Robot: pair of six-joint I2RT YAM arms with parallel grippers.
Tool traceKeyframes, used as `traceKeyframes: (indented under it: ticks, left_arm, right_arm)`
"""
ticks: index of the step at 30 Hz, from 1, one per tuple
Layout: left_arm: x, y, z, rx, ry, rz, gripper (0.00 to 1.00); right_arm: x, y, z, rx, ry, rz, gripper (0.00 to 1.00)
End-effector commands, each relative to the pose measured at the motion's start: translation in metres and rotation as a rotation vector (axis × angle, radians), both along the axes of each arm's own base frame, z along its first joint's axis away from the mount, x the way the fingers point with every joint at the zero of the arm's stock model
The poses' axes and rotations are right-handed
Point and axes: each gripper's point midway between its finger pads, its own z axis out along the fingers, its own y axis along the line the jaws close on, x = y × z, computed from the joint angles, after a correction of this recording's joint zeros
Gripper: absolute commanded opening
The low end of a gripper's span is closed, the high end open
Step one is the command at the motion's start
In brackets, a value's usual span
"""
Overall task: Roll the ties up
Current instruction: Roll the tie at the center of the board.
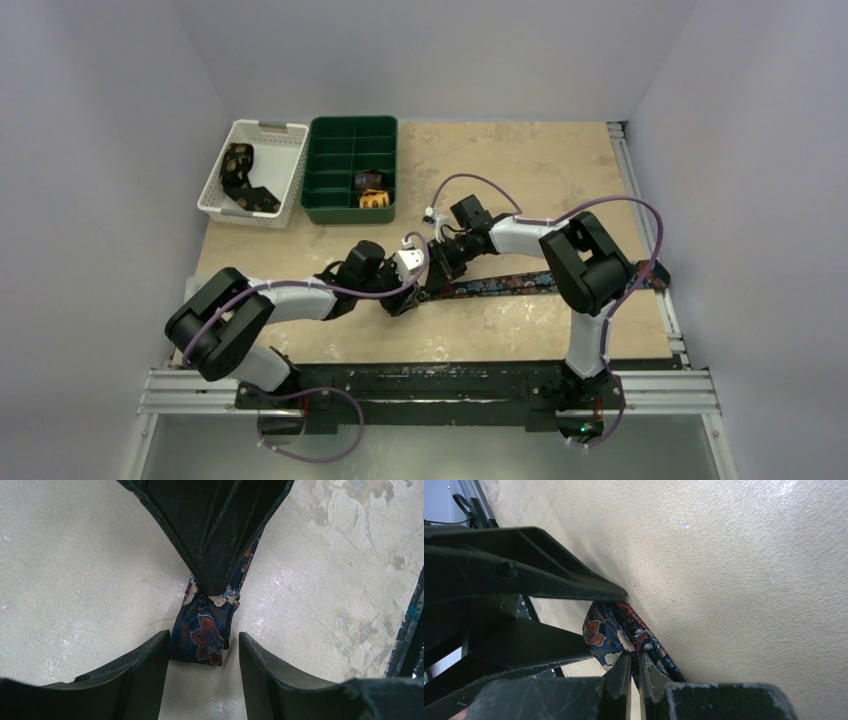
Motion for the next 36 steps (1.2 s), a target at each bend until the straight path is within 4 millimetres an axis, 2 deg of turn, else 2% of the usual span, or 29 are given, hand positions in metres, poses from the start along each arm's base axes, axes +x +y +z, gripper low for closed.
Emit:
traceKeyframes:
  ticks: [1, 6, 9, 13, 17, 25, 30, 36]
  left_arm:
    - [-0.007, -0.007, 0.001, -0.044, -0.016, -0.065, 0.47]
    - [-0.002, -0.007, 0.011, -0.067, -0.072, -0.049, 0.34]
    - [0.001, -0.007, 0.018, -0.08, -0.116, -0.053, 0.31]
    - [0.006, -0.015, 0.033, -0.12, -0.165, -0.076, 0.3]
    - [0.005, -0.03, 0.048, -0.173, -0.173, -0.115, 0.31]
    - [0.025, -0.051, 0.039, -0.192, -0.137, -0.079, 0.31]
    - [0.017, -0.057, 0.028, -0.21, -0.13, -0.111, 0.33]
    - [0.002, -0.055, 0.035, -0.261, -0.133, -0.152, 0.36]
  right_arm:
    - [0.003, -0.032, -0.035, -0.184, -0.061, -0.014, 0.0]
    - [0.003, -0.036, -0.038, -0.19, -0.046, -0.027, 0.0]
    - [0.002, -0.038, -0.041, -0.205, -0.038, -0.024, 0.0]
    - [0.002, -0.038, -0.04, -0.205, -0.039, -0.028, 0.0]
    - [0.007, -0.035, -0.04, -0.199, -0.038, -0.046, 0.0]
    - [0.004, -0.03, -0.039, -0.176, -0.017, -0.054, 0.0]
    - [0.003, -0.028, -0.039, -0.159, -0.011, -0.054, 0.0]
    - [0.006, -0.029, -0.041, -0.162, -0.029, -0.04, 0.0]
